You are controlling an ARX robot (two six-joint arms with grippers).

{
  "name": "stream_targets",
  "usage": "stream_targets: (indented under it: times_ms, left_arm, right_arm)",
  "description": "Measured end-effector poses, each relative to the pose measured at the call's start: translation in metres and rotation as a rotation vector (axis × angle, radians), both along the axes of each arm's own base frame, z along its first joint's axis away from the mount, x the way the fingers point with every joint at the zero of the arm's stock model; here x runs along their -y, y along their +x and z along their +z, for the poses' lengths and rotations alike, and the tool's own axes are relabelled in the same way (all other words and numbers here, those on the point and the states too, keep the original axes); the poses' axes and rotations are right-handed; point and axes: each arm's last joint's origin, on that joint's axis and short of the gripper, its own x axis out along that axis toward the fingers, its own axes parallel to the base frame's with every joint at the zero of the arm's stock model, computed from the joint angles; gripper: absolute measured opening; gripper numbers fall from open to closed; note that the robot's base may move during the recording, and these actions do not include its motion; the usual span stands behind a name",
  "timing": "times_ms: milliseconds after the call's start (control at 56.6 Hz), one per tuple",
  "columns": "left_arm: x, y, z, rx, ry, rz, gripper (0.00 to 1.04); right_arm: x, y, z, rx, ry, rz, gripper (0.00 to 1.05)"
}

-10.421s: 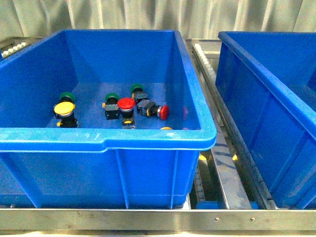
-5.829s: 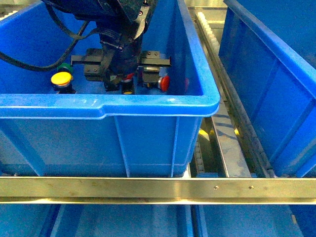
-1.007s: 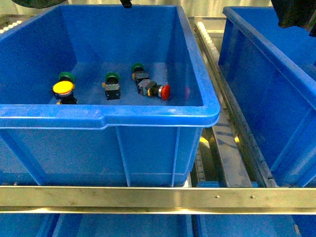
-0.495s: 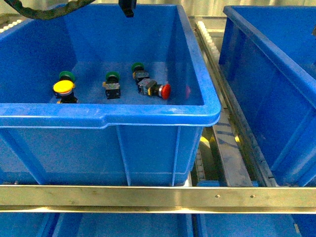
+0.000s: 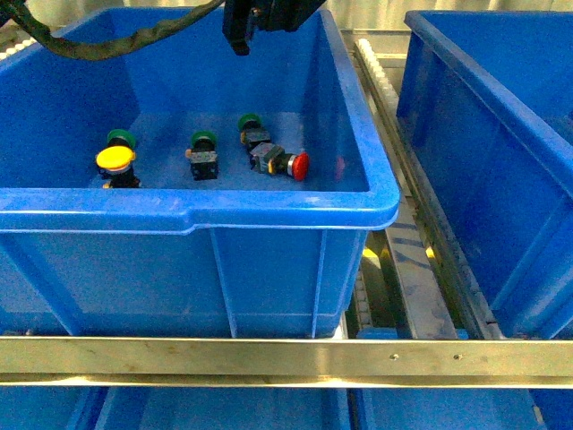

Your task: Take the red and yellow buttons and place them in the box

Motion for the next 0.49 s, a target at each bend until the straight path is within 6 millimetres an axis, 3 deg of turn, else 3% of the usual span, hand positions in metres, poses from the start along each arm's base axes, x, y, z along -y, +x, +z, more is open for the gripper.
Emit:
stream_targets:
  times_ms: [230,353,495]
  left_arm:
    - [-0.041,-0.005,0.029,0.088,0.008,0.147,0.98]
    - [-0.064,-0.025,0.044,0.135,0.097,0.283,0.97]
    - [-0.102,-0.071,0.052,0.216,0.226,0.439,0.97]
  right_arm:
    - [0.003,0.000,-0.001,0.002,-0.058,-0.051,0.26]
    - [0.002,0.002,-0.010,-0.035,-0.143,-0.121,0.26]
    - [0.003,0.005,-0.021,-0.077,-0.335,-0.256,0.26]
